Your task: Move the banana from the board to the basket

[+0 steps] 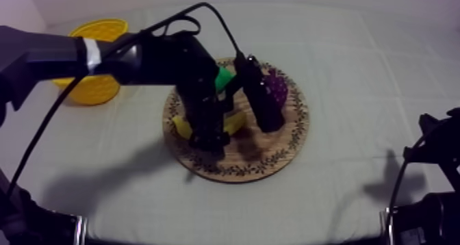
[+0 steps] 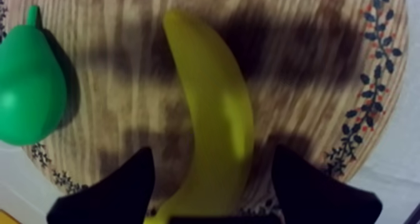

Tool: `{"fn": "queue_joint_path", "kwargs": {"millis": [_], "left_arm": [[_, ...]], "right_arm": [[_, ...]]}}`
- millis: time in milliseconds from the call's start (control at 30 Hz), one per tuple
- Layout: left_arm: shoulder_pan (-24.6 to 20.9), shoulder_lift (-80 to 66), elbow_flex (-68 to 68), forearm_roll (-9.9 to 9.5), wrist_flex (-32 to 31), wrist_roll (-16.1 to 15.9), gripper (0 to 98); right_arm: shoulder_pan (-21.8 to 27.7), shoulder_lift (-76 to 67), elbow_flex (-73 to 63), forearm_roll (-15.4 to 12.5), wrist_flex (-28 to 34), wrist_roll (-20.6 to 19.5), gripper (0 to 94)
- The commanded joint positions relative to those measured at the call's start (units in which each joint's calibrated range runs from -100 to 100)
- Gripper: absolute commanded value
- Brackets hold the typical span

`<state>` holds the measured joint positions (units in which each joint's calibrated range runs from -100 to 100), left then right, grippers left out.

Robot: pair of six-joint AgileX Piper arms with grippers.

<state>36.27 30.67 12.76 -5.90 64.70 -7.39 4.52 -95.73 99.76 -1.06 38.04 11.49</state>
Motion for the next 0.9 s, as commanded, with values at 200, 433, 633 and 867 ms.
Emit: {"fn": "queue_joint_path", "kwargs": {"millis": [200, 433, 633, 867], "left_arm": [[1.6, 3.1, -1.9, -4.21, 2.24, 5.71, 38.4], [1.69, 3.19, -3.66, -7.82, 7.04, 10.22, 20.4], [1.5, -0.88, -5.28, -11.27, 15.1, 11.64, 15.6], [0.39, -9.3, -10.3, -17.1, 20.39, 10.26, 14.9]], "right_arm": [[0.0, -0.02, 0.02, 0.01, -0.05, 0.01, 0.3], [0.0, -0.02, 0.02, 0.01, -0.05, 0.01, 0.3], [0.0, -0.02, 0.02, 0.01, -0.05, 0.01, 0.3], [0.0, -0.02, 0.02, 0.01, -0.05, 0.01, 0.3]]}}
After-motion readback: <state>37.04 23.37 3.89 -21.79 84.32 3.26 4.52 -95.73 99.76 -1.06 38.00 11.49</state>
